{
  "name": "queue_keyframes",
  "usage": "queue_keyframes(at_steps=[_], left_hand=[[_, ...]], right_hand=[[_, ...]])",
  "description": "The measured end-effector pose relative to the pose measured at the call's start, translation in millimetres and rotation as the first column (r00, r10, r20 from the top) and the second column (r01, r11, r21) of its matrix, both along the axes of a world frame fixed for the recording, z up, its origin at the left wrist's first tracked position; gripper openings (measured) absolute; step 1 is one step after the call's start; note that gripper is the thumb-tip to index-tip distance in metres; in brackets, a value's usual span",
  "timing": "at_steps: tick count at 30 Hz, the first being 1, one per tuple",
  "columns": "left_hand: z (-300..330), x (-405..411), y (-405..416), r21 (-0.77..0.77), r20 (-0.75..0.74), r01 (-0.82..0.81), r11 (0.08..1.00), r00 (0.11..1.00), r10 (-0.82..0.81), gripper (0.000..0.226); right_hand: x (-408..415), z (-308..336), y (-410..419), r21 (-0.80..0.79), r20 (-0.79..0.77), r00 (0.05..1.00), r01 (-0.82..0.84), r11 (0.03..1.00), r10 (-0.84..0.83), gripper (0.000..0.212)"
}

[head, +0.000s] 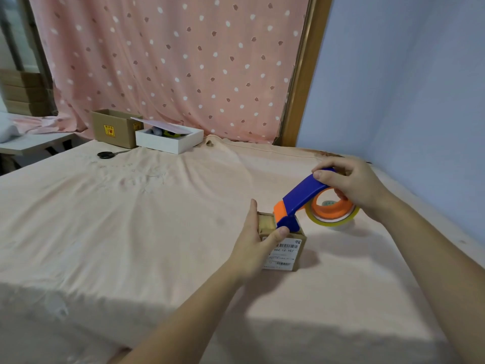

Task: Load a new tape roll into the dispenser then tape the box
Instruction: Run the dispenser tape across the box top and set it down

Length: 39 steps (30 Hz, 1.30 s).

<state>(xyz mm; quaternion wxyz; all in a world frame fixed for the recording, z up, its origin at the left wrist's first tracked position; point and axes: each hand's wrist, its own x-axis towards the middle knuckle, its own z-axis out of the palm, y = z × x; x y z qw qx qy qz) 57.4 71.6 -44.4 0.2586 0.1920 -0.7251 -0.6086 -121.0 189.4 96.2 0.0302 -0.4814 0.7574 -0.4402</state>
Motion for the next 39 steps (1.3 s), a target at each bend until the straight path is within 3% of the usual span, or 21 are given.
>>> queue_keyframes(at_steps=[3, 11, 17, 22, 27, 33, 37, 39], left_hand=[[-0.3, -0.1, 5.9, 0.082, -0.056, -0.008, 0.997, 0.998, 0.012, 0.098], [-1.5, 1.6, 11.9, 0.18, -0.094, -0.002, 0.984, 0.995, 0.019, 0.1], [-13.8, -1.8, 6.9, 0.084, -0.095, -0.016, 0.996, 0.995, 0.024, 0.087], [-11.2, -3.4, 7.4, -0.013, -0.121, -0.045, 0.999, 0.992, 0.043, 0.03], [-7.3, -3.2, 10.4, -0.068, -0.153, -0.072, 0.995, 0.986, 0.061, 0.026], [-6.5, -4.4, 10.9, -0.084, -0.161, -0.079, 0.993, 0.985, 0.065, 0.019], [-3.1, -1.1, 15.6, -0.071, -0.177, -0.081, 0.994, 0.982, 0.067, 0.005], [-1.4, -0.9, 17.0, -0.07, -0.193, -0.08, 0.994, 0.979, 0.065, 0.015]], right_hand=[[-0.2, -3.4, 0.2, -0.008, 0.022, 1.0, -0.007, 1.0, 0.007, 0.008], [-5.1, -3.2, 1.2, 0.018, 0.003, 1.0, -0.023, 1.0, 0.023, 0.012], [-9.6, -11.1, 10.3, 0.045, -0.044, 0.998, -0.033, 0.998, 0.035, 0.036], [-15.7, -18.1, 22.8, 0.037, -0.021, 0.999, -0.045, 0.998, 0.045, 0.03], [-19.6, -20.9, 29.1, 0.017, -0.033, 0.997, -0.064, 0.998, 0.064, 0.02], [-24.5, -14.2, 32.3, 0.03, -0.031, 0.994, -0.102, 0.994, 0.103, 0.038], [-30.3, -5.7, 35.3, 0.03, -0.002, 0.991, -0.133, 0.991, 0.133, 0.029], [-36.9, 0.2, 41.8, 0.002, 0.049, 0.99, -0.133, 0.991, 0.132, 0.028]])
